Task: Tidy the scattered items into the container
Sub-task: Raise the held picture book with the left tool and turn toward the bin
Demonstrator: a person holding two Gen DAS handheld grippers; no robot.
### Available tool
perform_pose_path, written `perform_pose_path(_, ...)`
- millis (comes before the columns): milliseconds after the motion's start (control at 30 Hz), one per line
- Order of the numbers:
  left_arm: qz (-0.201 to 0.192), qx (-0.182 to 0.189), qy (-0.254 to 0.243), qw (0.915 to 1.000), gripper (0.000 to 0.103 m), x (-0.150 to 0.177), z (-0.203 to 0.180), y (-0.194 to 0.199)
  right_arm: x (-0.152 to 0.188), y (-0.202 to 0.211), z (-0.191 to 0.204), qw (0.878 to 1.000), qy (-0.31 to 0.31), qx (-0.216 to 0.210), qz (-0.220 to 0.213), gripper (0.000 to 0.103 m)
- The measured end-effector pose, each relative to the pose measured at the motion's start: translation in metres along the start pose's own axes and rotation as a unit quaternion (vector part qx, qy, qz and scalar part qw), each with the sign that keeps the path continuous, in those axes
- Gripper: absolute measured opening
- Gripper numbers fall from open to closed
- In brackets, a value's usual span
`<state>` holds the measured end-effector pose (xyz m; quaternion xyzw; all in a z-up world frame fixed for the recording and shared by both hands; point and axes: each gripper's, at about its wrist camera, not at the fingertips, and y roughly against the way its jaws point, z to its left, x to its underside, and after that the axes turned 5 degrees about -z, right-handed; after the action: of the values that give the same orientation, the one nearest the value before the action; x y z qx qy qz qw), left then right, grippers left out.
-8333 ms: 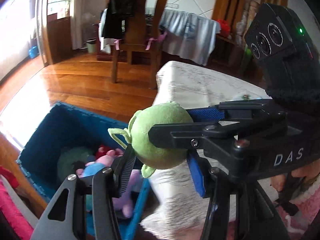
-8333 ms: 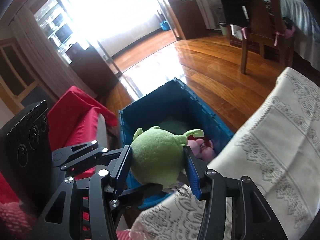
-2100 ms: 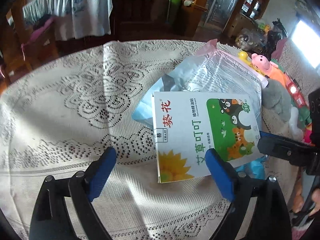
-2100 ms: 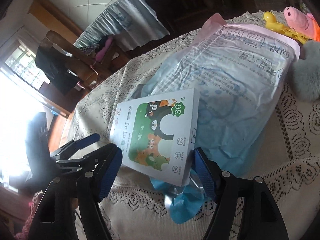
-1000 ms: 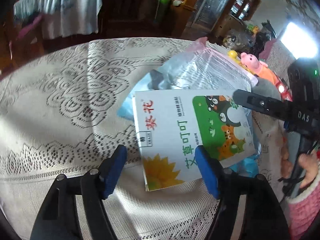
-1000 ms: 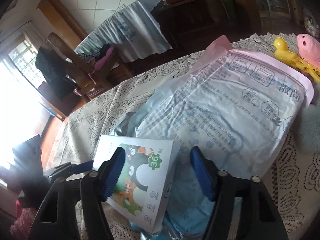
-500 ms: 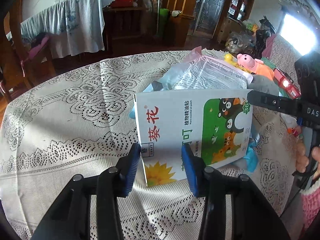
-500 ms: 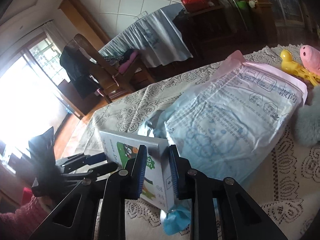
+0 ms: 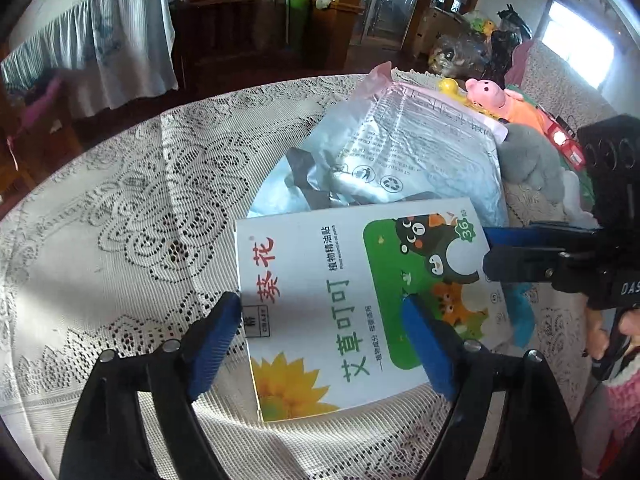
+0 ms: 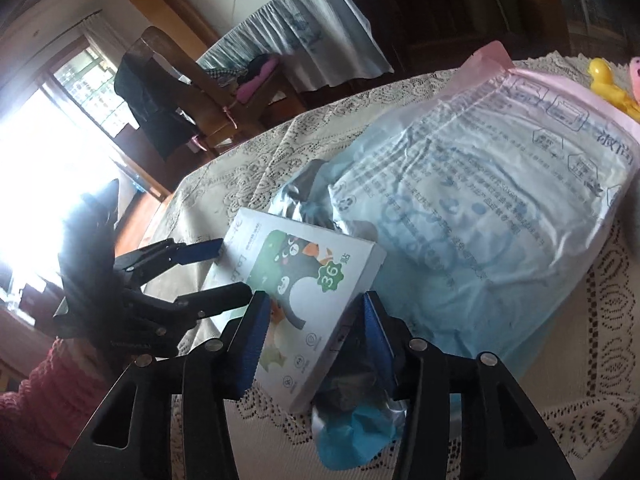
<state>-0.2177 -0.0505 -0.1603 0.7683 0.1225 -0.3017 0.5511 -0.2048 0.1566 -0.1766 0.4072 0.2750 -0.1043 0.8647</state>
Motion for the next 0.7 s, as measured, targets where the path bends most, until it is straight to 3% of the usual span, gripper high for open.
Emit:
perform_pose_path(100,0.009,0.017,0.024,0.9995,0.082,0.008,0.011,0.004,0.004,0.008,-0.005,1.000,-0.026,-0.001,0.006,0.048)
perform_pose_path(333,0.009,0.005,0.015,0.9998,0.081,0.022,0.005,0.009,0.018,0.004,0.001,0.997,-0.071,0.006,0.041,0.047)
perform_pose_path(400,0.003,0.004,0.020,0.9998,0.069,0.021,0.003,0.009,0.020,-0.001,-0.003,0.996,-0.084,0.012,0.032,0.041)
perform_pose_path(433,0.000,0.001,0.023,0.9997,0.067,0.021,0.002,0.009,0.020,-0.001,-0.004,0.996,-0.087,0.015,0.025,0.028)
perform_pose_path(600,-0.019,-0.003,0.055,0.9983,0.051,0.026,0.010,0.021,0.022,0.001,-0.003,0.996,-0.090,0.026,-0.004,0.027)
perform_pose_path(700,-0.033,-0.014,0.050,0.9981,0.049,0.032,0.004,0.032,0.023,0.009,0.003,0.997,-0.076,0.017,-0.021,0.025)
